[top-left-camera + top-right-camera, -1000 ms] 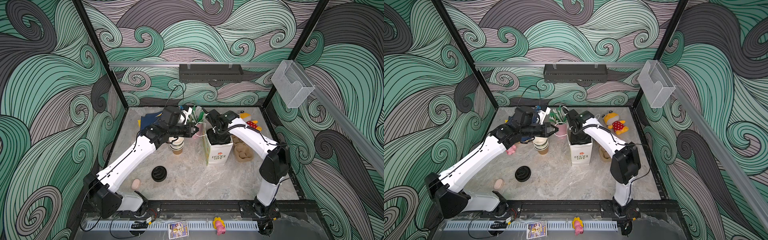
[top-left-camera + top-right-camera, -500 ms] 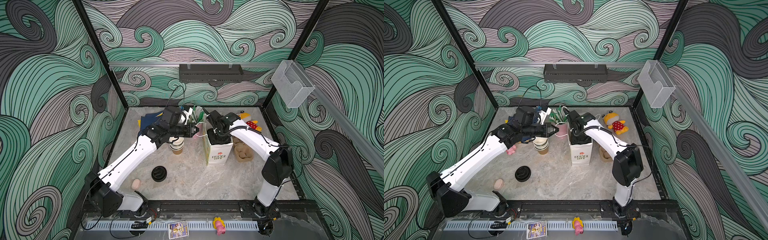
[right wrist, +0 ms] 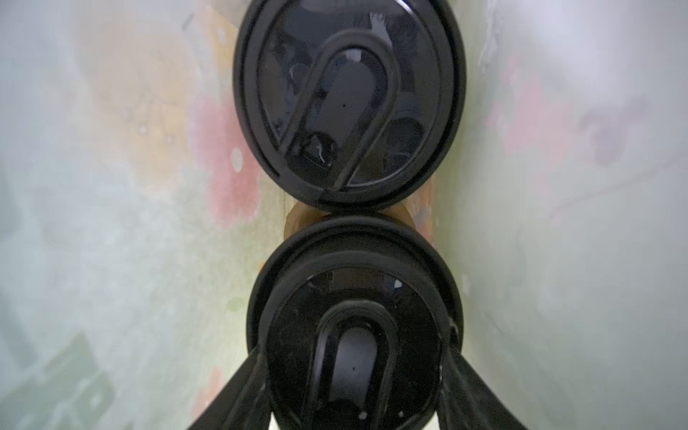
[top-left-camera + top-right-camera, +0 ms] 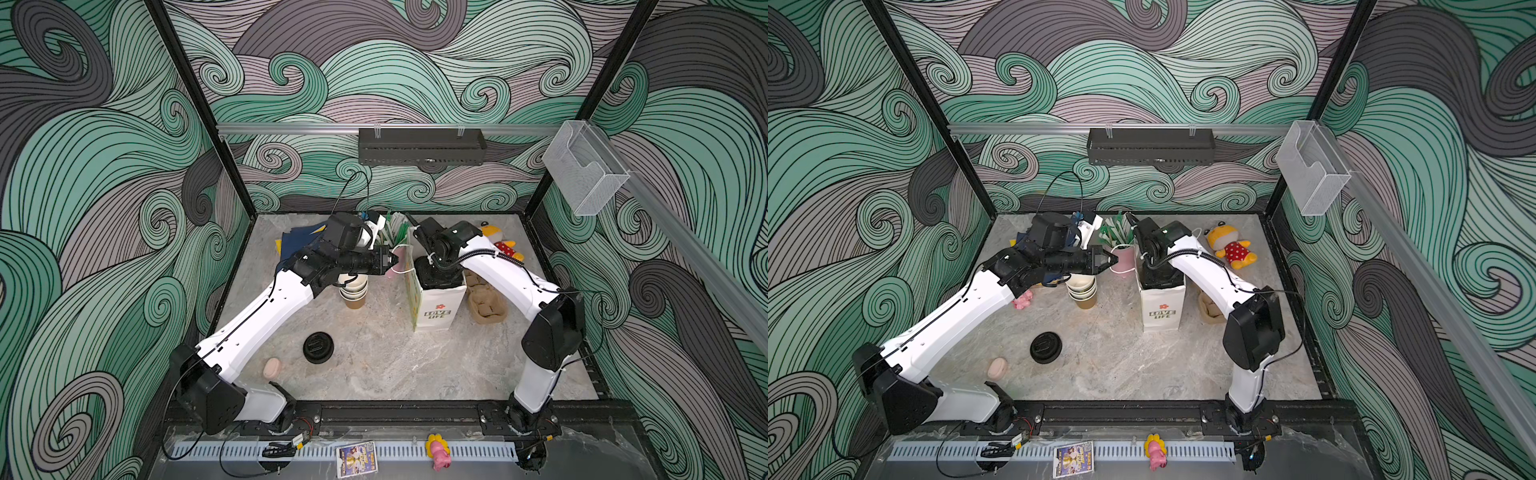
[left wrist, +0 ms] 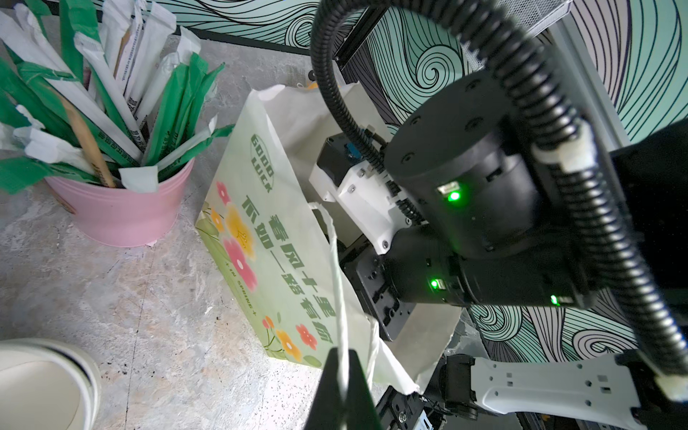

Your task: Pack the takeout coffee

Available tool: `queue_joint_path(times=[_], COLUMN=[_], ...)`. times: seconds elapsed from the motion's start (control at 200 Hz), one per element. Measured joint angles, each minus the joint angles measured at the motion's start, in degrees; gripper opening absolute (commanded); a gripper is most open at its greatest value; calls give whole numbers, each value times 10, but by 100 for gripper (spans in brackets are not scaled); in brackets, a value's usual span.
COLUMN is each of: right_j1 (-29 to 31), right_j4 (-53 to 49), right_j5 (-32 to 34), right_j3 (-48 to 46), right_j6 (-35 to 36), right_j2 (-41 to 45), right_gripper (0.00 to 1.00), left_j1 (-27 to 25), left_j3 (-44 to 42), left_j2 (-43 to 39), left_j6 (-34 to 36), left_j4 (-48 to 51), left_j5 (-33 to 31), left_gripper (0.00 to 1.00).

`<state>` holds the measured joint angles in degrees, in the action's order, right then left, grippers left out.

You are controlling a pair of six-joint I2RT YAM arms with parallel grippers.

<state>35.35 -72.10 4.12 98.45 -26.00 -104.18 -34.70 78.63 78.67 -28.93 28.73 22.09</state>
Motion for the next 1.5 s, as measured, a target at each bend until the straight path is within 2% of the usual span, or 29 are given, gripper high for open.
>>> queue_joint_path(times=[1.501], right_j1=[-3], right_j4=[-1], right_j5=[-12], right_j3=[14], right_j6=[-10], right_j2=[-49], right_gripper=[46], left_j1=[0], left_j3=[0], left_j2=[0], left_j6=[0], left_j4=[0], left_j5=[0], left_gripper=[0])
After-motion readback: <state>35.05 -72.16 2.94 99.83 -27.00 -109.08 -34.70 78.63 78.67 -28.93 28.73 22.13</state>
